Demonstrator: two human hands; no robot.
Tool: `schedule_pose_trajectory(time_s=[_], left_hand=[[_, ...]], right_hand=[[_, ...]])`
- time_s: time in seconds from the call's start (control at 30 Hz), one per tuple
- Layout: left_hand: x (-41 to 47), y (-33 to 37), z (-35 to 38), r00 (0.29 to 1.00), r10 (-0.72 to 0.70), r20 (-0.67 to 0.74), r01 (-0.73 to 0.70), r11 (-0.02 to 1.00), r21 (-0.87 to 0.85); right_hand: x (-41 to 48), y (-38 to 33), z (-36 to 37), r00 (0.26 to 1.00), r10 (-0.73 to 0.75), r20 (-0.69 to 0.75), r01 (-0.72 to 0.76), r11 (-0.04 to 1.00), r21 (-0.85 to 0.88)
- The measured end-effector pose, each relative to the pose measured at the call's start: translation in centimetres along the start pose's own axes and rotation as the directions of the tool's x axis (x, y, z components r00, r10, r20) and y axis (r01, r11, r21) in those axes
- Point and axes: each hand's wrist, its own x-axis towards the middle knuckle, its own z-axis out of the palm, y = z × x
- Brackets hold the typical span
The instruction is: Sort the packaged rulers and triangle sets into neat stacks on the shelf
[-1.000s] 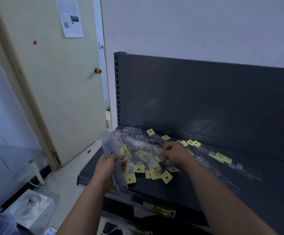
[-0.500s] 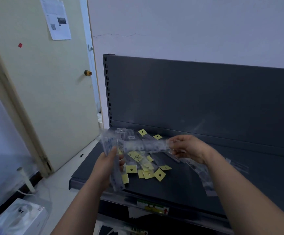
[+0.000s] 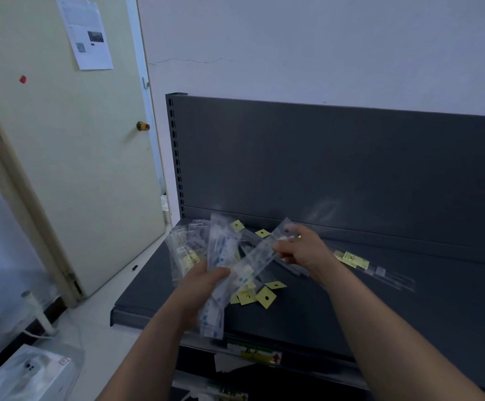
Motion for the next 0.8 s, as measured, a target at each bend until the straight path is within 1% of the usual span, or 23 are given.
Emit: schedule_pose_trajectory(time_s=[0.07,0.13,0.2,0.27,0.3,0.33,0.4,0.43,0.47,0.53,0.57,0.6,0.63,0.67,0.8], left_hand=[[-0.3,-0.2,0.4,0.999,-0.023,0.037,0.025,0.999,-0.036],[-0.4,-0.6,0.7,0.996,-0.013,0.087,0.017,0.999,-0.042],[-0.6,-1.0,0.6,0.994,-0.008,0.108,0.013,0.999,-0.043],[-0.7,-1.2,0.1,0.998,-0.003,0.055,0.007,0.997,-0.071],[-0.7,-1.2,-0.3,1.0,0.001,0.008,0.0,0.996,-0.094],[-0.7,-1.2,-0.9,0.999,0.005,-0.042,-0.011,0.992,-0.123],[-0.8,-1.2,-2.1,0.988,0.012,-0.154,-0.036,0.987,-0.154],[-0.7,-1.2,-2.7,0.978,0.015,-0.209,-0.05,0.985,-0.163],[-0.8,-1.2,-3.2,0.968,0.019,-0.251,-0.064,0.983,-0.173],[-1.0,-1.3,-3.9,0.952,0.021,-0.307,-0.078,0.981,-0.176],[-1.1,-1.3,-4.1,0.946,0.02,-0.324,-0.079,0.982,-0.172],[-1.2,-1.3,-4.2,0.944,0.018,-0.33,-0.08,0.981,-0.175],[-1.4,-1.4,-4.4,0.942,0.016,-0.334,-0.078,0.982,-0.173],[-1.4,-1.4,-4.5,0.942,0.012,-0.335,-0.077,0.981,-0.18],[-1.5,-1.6,-4.7,0.94,-0.003,-0.342,-0.07,0.977,-0.201]], right_hand=[[0.2,0.0,0.6,0.999,-0.002,0.036,0.001,1.0,0.028],[0.2,0.1,1.6,0.997,-0.011,0.074,0.009,1.0,0.023],[0.3,0.4,2.7,0.995,-0.02,0.102,0.018,0.999,0.028],[0.5,1.1,3.4,0.995,-0.007,0.101,0.003,0.999,0.039],[0.7,1.5,3.7,0.995,-0.009,0.095,0.011,1.0,-0.016],[0.9,2.0,4.0,0.996,-0.03,0.089,0.042,0.989,-0.142],[0.9,2.9,5.1,0.987,-0.081,0.138,0.13,0.907,-0.401],[0.8,3.1,6.0,0.98,-0.093,0.175,0.168,0.858,-0.485],[0.7,3.2,6.8,0.973,-0.096,0.211,0.2,0.806,-0.557],[0.6,3.5,8.4,0.959,-0.102,0.265,0.265,0.655,-0.707],[0.7,3.7,8.8,0.957,-0.103,0.272,0.279,0.579,-0.766],[0.7,3.7,9.1,0.961,-0.094,0.26,0.269,0.544,-0.795],[0.8,3.6,9.1,0.968,-0.081,0.238,0.243,0.544,-0.803],[0.8,3.4,9.1,0.974,-0.063,0.218,0.215,0.566,-0.796],[0.9,2.9,8.0,0.983,-0.013,0.181,0.139,0.7,-0.701]])
